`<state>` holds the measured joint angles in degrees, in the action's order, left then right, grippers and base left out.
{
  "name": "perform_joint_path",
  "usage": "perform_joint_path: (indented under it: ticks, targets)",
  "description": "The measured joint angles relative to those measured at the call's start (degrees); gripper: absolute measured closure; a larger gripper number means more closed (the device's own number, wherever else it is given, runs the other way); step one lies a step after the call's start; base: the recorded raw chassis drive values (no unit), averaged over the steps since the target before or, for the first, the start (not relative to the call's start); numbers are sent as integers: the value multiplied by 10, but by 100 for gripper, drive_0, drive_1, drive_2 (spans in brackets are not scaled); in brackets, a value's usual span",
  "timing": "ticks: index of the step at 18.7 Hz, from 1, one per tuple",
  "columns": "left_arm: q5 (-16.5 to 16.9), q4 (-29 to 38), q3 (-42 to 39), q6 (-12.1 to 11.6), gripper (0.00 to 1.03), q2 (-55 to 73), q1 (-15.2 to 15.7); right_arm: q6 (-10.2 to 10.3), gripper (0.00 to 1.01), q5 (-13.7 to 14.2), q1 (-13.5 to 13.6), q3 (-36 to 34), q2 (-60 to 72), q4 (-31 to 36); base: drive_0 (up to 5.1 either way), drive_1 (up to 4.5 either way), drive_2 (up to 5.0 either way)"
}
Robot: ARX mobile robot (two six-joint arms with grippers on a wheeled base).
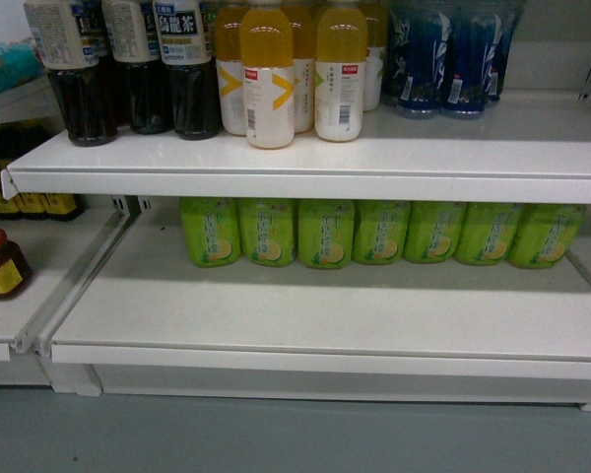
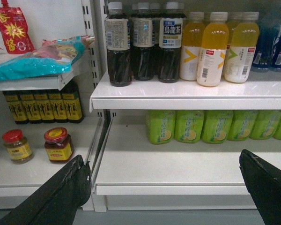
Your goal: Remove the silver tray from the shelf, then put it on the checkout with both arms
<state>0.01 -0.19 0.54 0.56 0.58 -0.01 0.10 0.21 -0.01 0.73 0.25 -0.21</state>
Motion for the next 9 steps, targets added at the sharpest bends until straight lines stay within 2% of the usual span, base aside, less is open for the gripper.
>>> perform_joint_path:
  ticks: [9]
  targets:
    - [0,0,0,0,5,0,0,0,3,0,0,0,0,0,0,0,0]
